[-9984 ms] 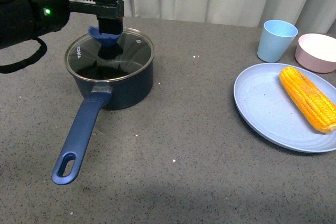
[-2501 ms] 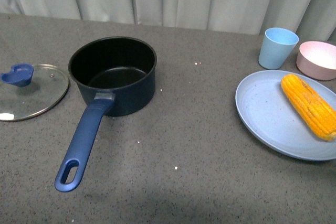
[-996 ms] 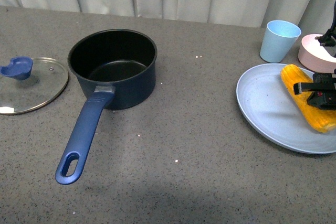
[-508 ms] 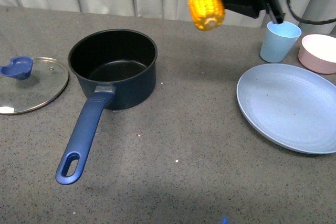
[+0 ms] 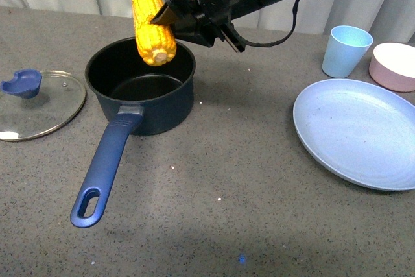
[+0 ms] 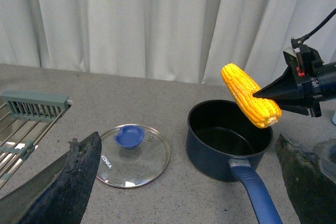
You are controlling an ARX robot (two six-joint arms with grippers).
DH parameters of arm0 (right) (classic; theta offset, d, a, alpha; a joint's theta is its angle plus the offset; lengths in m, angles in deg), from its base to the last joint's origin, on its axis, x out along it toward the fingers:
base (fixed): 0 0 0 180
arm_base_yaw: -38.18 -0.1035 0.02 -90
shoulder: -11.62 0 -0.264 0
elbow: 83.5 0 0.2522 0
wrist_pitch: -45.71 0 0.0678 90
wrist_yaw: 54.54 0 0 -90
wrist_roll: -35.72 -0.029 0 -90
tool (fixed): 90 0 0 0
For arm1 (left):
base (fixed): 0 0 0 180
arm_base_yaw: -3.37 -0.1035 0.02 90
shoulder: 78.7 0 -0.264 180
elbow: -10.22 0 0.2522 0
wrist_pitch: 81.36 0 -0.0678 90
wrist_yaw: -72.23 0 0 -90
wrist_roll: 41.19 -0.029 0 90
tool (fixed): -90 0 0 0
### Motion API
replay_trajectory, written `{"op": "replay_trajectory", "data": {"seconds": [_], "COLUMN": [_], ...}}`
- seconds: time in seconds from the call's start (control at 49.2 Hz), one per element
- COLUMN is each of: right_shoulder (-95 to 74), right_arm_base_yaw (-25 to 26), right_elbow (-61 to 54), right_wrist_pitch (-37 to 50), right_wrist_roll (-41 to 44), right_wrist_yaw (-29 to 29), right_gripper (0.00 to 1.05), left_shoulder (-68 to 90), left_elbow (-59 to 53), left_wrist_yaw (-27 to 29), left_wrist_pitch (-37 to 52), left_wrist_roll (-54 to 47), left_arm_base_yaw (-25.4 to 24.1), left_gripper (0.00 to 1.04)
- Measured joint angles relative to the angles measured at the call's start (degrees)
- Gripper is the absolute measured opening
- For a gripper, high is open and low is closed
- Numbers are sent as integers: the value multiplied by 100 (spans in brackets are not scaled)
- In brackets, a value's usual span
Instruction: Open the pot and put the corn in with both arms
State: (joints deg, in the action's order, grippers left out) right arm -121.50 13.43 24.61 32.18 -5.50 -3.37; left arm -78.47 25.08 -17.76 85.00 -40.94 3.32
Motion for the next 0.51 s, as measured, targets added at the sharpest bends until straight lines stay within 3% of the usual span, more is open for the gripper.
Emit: {"op": "replay_trajectory", "data": {"seconds": [0.224, 0.508], "right_shoulder": [-203, -420], "right_arm_base_yaw": [-107, -116], "right_elbow": [175, 643], "right_wrist_pitch": [-184, -625], "right_wrist_roll": [-68, -59], "right_wrist_yaw": [11, 63], "right_gripper": [11, 55], "left_shoulder": [0, 0], "left_elbow": [0, 0], "left_wrist_yaw": [0, -2], "left_wrist_pitch": [0, 0], "left_wrist_roll": [0, 0], "left_arm_base_yaw": [0, 0], "left_gripper": [98, 98]}}
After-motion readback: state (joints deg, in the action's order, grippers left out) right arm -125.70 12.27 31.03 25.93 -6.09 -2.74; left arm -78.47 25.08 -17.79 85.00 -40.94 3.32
